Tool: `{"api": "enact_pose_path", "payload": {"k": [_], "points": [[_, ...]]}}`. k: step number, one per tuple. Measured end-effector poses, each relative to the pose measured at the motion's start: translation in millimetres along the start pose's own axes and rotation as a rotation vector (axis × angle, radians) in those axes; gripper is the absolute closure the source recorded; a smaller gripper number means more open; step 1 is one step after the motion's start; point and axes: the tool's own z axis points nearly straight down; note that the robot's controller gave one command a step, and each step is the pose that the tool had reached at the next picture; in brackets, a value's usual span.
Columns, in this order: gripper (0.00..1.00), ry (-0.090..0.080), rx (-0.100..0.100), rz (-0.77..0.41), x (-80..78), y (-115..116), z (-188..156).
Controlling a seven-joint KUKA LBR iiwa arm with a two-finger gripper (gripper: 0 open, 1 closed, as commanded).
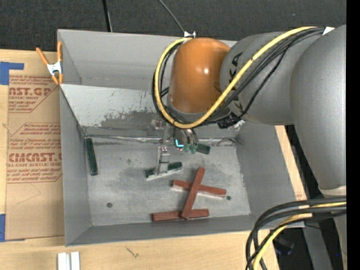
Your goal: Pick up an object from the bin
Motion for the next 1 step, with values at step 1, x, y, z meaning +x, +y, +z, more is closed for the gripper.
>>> {"api": "enact_pose_path", "payload": {"k": [1], "points": [[0.00,-0.007,-0.001,0.001,-1.8,-0.5,-4.7]]}}
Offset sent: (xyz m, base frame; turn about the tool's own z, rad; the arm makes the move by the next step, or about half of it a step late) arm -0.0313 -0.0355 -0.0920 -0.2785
